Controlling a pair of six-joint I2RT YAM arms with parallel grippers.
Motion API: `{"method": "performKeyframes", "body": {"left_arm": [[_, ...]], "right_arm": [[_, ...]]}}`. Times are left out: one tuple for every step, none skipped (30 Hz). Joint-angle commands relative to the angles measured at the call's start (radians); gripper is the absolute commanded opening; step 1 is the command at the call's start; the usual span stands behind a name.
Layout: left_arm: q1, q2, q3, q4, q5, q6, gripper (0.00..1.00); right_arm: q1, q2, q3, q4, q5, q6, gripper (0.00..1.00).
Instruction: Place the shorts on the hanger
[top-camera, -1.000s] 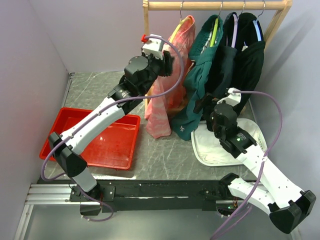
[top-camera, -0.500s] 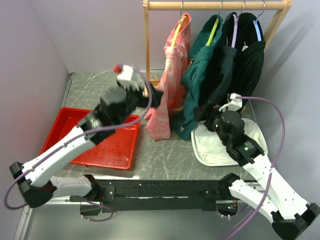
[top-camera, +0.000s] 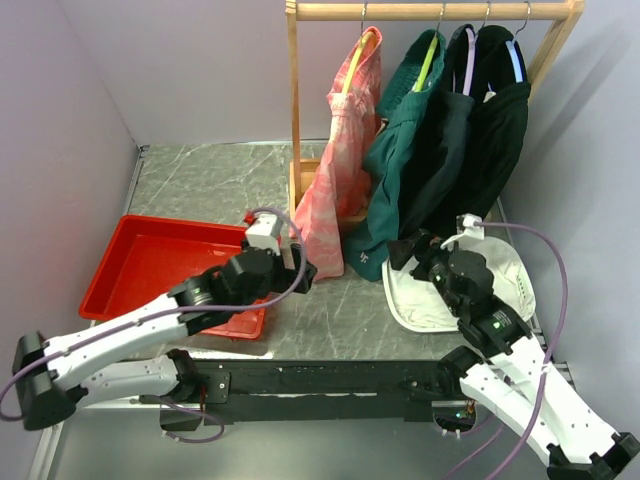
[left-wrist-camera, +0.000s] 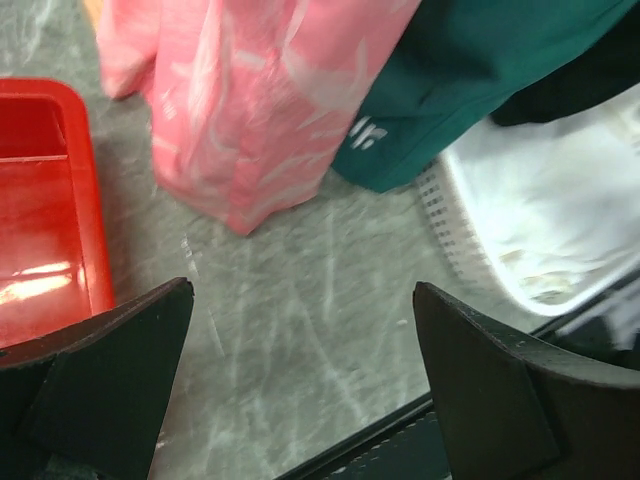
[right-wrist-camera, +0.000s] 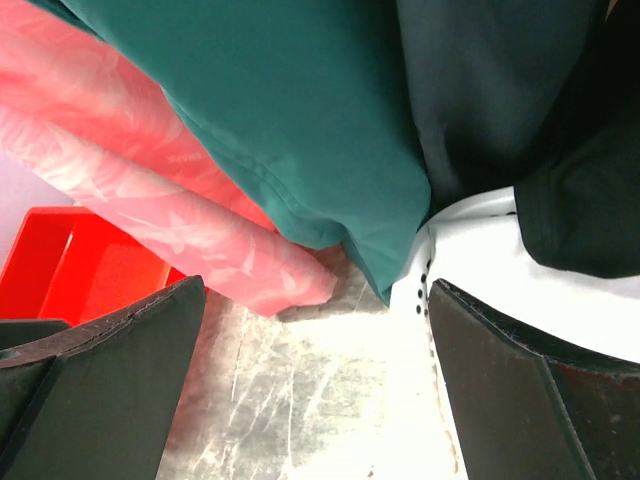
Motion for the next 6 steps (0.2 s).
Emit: {"method": "performKeyframes", "body": {"left_arm": [[-0.004, -0.101, -0.035, 0.125, -0.002, -0.052, 0.96], [-0.004, -0.11, -0.039, 0.126, -0.014, -0.061, 0.96], [-0.004, -0.113, -0.041, 0.128, -0.031, -0.067, 0.96], [-0.004, -0.122, -0.033, 0.117, -0.048, -0.082, 0.96], [-0.004, -0.124, -0.027, 0.105, -0.095, -0.107, 0.96], [-0.004, -0.127, -0.015, 0.081, -0.125, -0.124, 0.96]], "right_arm": [[-0.003, -0.041, -0.02, 0.034, -0.005, 0.002, 1.0], [-0.003, -0.042, -0.025, 0.036, -0.009, 0.002, 1.0], [-0.005, -0.046, -0.026, 0.039, -0.008, 0.001, 1.0], [-0.005, -0.046, -0.028, 0.041, -0.008, -0.001, 1.0], [-0.005, -0.047, -0.029, 0.042, -0.008, -0.001, 1.0], [-0.005, -0.046, -0.029, 0.045, -0.006, -0.001, 1.0]]}}
